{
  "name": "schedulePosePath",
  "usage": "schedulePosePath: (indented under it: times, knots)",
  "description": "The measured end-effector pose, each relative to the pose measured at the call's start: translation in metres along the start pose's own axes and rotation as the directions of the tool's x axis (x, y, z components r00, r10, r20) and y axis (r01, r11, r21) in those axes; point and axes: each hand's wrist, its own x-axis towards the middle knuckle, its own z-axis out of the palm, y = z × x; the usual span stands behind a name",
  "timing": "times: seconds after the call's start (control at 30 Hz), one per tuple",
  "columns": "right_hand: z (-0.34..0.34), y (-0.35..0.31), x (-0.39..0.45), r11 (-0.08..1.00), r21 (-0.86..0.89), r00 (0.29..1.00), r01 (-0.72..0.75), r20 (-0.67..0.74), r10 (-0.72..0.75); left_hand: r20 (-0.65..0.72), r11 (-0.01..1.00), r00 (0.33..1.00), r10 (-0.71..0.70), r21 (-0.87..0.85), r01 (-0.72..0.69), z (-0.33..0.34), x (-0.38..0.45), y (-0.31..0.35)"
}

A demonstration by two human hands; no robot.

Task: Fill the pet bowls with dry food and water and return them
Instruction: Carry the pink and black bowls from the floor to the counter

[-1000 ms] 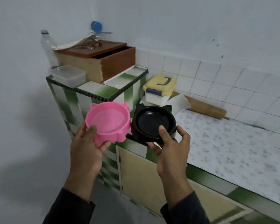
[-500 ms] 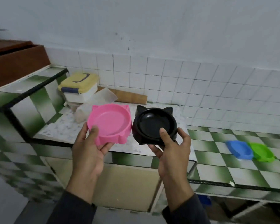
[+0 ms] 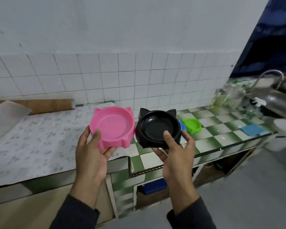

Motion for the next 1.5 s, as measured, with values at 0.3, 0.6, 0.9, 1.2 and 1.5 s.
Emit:
schedulePosePath:
  times: [0.3,0.6,0.9,1.2,1.5]
  knots:
    - [-0.089,-0.056,0.067,0.994,0.03,0.968,0.101,-0.233,-0.092,0.13,0.981,0.977,-0.169,0.121,0.154,0.1,0.008,-0.104]
    - [-0.17,-0.108,0.151,0.982,0.051,0.911,0.184,-0.384,-0.151,0.218,0.936,0.927,-0.306,0.247,0.251,0.207,0.023,-0.224]
    - [-0.21,-0.147,0.234,0.981,0.08,0.887,0.176,-0.445,-0.123,0.202,0.906,0.902,-0.382,0.275,0.322,0.287,0.044,-0.3]
    - [-0.234,-0.167,0.304,0.99,0.045,0.884,0.13,-0.457,-0.096,0.181,0.9,0.903,-0.391,0.283,0.333,0.336,0.065,-0.348]
    - [-0.251,-0.178,0.392,1.0,0.003,0.941,0.011,-0.339,-0.009,0.053,0.94,0.954,-0.294,0.198,0.278,0.37,0.088,-0.383]
